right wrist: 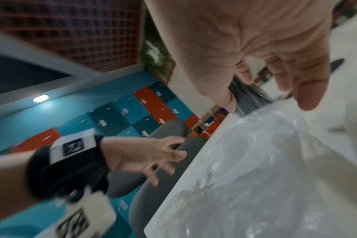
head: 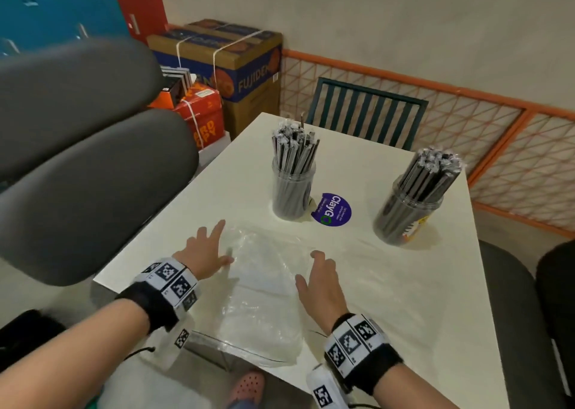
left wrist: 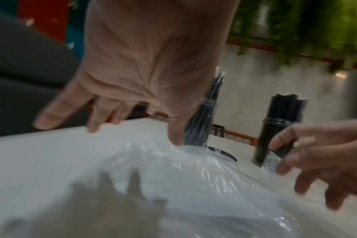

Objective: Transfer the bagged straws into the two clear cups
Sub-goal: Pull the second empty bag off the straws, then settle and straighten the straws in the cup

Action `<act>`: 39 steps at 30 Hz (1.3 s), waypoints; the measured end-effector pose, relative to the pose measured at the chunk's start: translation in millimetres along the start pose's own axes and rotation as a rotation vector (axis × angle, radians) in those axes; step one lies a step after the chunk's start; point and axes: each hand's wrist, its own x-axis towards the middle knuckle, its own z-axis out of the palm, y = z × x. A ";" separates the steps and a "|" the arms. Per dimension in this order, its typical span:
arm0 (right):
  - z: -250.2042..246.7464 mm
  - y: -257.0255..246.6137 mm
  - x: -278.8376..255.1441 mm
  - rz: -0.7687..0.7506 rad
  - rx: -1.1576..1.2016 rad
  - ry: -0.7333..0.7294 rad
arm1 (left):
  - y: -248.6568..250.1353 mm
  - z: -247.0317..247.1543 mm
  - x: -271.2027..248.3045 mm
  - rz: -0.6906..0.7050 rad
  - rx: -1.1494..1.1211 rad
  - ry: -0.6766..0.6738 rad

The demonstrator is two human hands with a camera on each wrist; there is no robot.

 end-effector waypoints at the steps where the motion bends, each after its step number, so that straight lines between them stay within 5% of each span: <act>1: 5.6 -1.0 9.3 0.063 0.060 -0.040 | 2.4 8.2 -0.8 -0.081 -0.018 -0.013; 6: 30.3 -10.3 36.2 0.028 0.018 -0.165 | 9.6 40.2 1.7 0.011 -0.010 -0.145; 15: -50.7 -13.8 33.0 -0.078 0.274 0.157 | 39.9 -14.3 9.7 0.301 -0.475 0.126; 25: -107.5 56.6 1.1 0.149 0.141 0.434 | 120.5 -7.8 5.9 0.608 -0.697 -0.146; 27: -109.8 77.1 -8.0 0.264 0.033 0.400 | 142.7 8.0 5.6 0.632 -0.572 -0.218; 29: -98.7 90.9 -11.8 0.361 -0.190 0.297 | 158.0 33.1 10.2 0.650 -0.200 -0.252; 32: -72.9 105.2 -10.8 0.327 -0.484 0.069 | 175.3 68.9 22.1 0.865 0.251 -0.246; 36: -48.7 134.8 0.8 0.418 -0.556 -0.199 | 182.1 106.8 42.5 0.924 0.433 -0.408; 39: -45.7 146.5 8.7 0.486 -0.531 -0.272 | 179.6 123.2 51.3 0.916 0.472 -0.398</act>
